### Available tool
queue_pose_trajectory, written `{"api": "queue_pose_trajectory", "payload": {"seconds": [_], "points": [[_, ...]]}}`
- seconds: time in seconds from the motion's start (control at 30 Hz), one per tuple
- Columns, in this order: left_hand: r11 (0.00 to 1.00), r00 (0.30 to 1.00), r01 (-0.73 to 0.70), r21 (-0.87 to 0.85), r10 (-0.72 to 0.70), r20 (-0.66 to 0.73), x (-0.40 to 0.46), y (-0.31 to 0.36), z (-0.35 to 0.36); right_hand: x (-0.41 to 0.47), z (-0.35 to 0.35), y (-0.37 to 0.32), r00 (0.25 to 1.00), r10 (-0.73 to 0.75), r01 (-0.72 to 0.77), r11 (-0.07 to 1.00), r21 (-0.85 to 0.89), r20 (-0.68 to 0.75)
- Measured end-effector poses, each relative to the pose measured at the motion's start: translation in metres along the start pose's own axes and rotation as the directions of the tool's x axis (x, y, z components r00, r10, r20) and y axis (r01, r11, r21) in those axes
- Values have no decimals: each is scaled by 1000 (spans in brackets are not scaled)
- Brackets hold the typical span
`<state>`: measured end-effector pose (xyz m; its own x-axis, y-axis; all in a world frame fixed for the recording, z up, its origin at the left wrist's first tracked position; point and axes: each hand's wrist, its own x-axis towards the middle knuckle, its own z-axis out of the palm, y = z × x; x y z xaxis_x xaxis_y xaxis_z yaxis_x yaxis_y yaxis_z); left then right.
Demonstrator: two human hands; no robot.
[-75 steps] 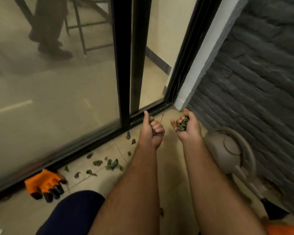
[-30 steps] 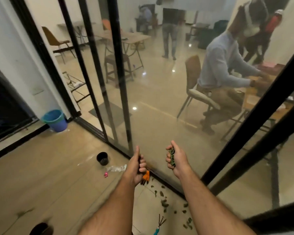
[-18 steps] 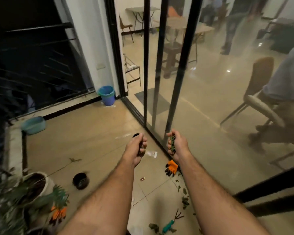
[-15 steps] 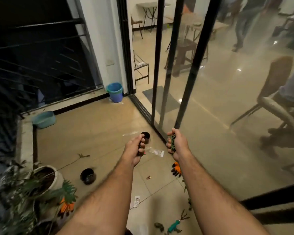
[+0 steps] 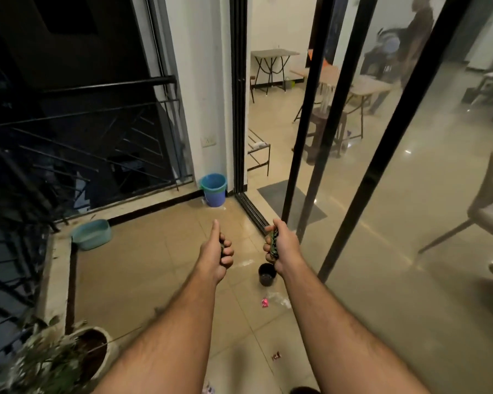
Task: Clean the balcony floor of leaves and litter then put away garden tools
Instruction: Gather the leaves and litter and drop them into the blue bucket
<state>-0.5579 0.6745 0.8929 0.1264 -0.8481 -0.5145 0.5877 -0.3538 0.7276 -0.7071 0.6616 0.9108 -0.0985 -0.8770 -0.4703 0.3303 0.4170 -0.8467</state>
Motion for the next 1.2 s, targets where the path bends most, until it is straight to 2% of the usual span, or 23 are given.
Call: {"api": "queue_pose_trajectory", "payload": {"seconds": [0.2,0.47,0.67,0.8,0.93,1.2], "points": [[989,990,-127,79,131,-46,53,52,14,58,56,-31,999,-22,21,1000,13,45],[977,980,-172,124,183,-80,179,117,27,187,133,-63,994,-12,14,1000,-16,109],[982,975,-155,106,169,-143,291,172,56,308,188,-113,987,-5,21,995,-96,158],[983,964,-157,92,173,-203,352,199,72,378,217,-136,992,33,-22,996,-89,118],[985,964,-129,118,153,-218,406,218,73,428,239,-136,984,89,-77,993,-84,153],[990,977,-55,130,80,-198,553,288,79,559,316,-159,987,119,-111,991,-77,111]]}}
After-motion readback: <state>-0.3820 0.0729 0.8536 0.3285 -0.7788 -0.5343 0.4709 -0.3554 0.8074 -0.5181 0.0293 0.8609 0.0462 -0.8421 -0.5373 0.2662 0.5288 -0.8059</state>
